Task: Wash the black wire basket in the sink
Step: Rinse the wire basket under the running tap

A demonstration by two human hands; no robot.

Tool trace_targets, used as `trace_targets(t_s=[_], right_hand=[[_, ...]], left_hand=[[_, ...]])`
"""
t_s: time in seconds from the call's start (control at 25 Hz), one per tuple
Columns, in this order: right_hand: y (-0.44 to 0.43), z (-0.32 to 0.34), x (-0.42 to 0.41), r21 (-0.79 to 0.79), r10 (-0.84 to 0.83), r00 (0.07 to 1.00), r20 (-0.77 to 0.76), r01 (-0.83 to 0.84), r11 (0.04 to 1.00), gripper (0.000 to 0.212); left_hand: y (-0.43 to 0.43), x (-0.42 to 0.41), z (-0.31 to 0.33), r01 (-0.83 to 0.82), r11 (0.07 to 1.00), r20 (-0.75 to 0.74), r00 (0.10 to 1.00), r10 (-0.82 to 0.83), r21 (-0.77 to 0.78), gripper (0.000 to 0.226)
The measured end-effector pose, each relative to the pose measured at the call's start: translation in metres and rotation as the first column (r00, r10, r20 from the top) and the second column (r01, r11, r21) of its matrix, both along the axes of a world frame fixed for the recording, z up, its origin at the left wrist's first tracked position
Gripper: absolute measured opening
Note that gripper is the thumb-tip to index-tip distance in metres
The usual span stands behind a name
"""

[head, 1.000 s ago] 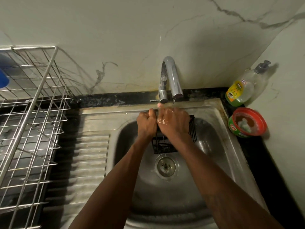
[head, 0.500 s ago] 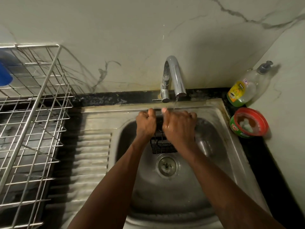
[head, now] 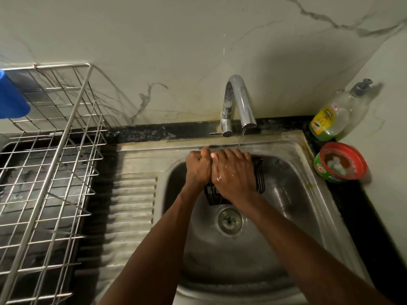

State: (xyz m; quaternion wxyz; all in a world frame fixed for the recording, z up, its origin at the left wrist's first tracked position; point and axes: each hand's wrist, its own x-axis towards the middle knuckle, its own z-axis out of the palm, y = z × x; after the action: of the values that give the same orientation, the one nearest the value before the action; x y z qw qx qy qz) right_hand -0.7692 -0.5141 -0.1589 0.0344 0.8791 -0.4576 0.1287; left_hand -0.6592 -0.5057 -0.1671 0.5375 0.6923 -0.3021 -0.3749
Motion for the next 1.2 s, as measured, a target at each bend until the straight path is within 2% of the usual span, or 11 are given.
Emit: trace_targets(t_s=[0.08, 0.2, 0.28, 0.44, 0.6, 0.72, 0.84, 0.96, 1.04, 1.12, 1.2], right_hand=[[-0.022, 0.004, -0.023, 0.044, 0.085, 0.996, 0.022, -0.086, 0.995, 0.038], [-0.040, 0.014, -0.026, 0.158, -0.191, 0.975, 0.115, 0.172, 0.972, 0.063], [-0.028, 0.007, -0.014, 0.108, -0.304, 0.947, 0.098, 0.294, 0.950, 0.070], [-0.026, 0.003, -0.032, 0.138, -0.082, 0.989, 0.122, 0.065, 0.988, 0.060], [-0.048, 0.010, -0.058, 0.443, -0.267, 0.850, 0.454, 0.044, 0.895, 0.049], [-0.045, 0.015, -0.047, 0.294, -0.212, 0.911, 0.353, 0.107, 0.950, 0.053], [-0.048, 0.027, -0.028, 0.131, -0.080, 0.996, 0.044, 0.073, 0.989, 0.052], [-0.043, 0.026, -0.004, 0.070, -0.069, 0.995, -0.073, 0.074, 0.995, 0.047], [-0.030, 0.018, 0.018, 0.078, -0.017, 1.000, -0.016, 0.018, 0.997, 0.038], [-0.025, 0.009, 0.030, 0.313, -0.071, 0.966, 0.247, -0.011, 0.950, 0.033], [-0.029, -0.010, 0.023, 0.492, -0.195, 0.869, 0.455, -0.062, 0.869, 0.034]], left_hand=[[0.000, -0.005, 0.000, -0.003, 1.000, -0.006, 1.000, 0.003, 0.012, 0.047], [-0.003, -0.015, 0.011, -0.039, 0.997, -0.041, 0.998, 0.042, 0.059, 0.034], [-0.002, -0.011, 0.011, -0.030, 0.998, -0.084, 0.996, 0.035, 0.062, 0.030], [0.002, -0.001, 0.001, -0.057, 0.996, -0.140, 0.988, 0.066, 0.070, 0.036], [-0.005, -0.009, 0.003, -0.102, 0.992, -0.289, 0.950, 0.119, 0.073, 0.022], [-0.005, -0.005, -0.006, -0.013, 0.999, -0.324, 0.946, 0.022, 0.030, 0.028], [0.006, -0.002, -0.024, 0.037, 0.997, -0.157, 0.987, -0.027, 0.064, 0.034], [0.009, 0.001, -0.027, -0.016, 0.999, 0.054, 0.998, 0.014, 0.030, 0.049], [0.008, 0.002, -0.019, 0.025, 0.999, 0.147, 0.989, -0.020, -0.031, 0.046], [0.006, -0.002, -0.014, -0.026, 0.999, 0.109, 0.994, 0.031, -0.042, 0.043], [0.006, -0.003, -0.021, -0.114, 0.993, 0.043, 0.992, 0.116, -0.040, 0.052]])
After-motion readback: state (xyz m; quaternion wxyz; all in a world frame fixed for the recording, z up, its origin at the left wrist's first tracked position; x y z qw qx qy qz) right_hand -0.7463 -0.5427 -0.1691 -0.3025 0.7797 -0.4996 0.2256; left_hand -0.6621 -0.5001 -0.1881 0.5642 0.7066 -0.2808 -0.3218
